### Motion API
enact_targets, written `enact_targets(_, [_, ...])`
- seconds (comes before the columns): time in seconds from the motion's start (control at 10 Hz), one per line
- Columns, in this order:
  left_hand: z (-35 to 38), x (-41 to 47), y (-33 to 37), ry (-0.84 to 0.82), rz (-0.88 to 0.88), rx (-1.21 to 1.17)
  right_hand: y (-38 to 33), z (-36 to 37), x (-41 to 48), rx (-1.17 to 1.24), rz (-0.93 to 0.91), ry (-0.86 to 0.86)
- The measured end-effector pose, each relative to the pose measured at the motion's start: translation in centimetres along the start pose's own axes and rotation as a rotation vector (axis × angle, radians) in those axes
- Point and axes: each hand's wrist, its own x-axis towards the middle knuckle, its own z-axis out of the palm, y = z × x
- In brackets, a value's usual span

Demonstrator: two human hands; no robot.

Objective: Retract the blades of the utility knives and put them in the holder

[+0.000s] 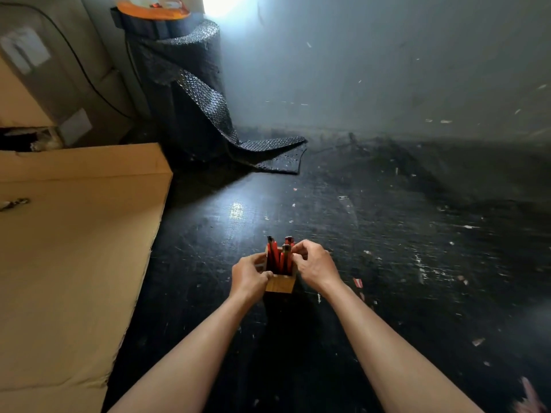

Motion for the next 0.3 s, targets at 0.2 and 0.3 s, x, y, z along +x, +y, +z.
enact_targets(0.2, [-0.5, -0.7, 0.2, -0.028, 0.011, 0.006, -1.5, -2.6, -1.3, -0.011, -0.059, 0.002])
enact_targets(0.3, [-1.2, -2.1, 0.1, 0.013, 0.009, -0.024, -3.0, -5.3, -2.5, 0.041, -0.125, 0.001])
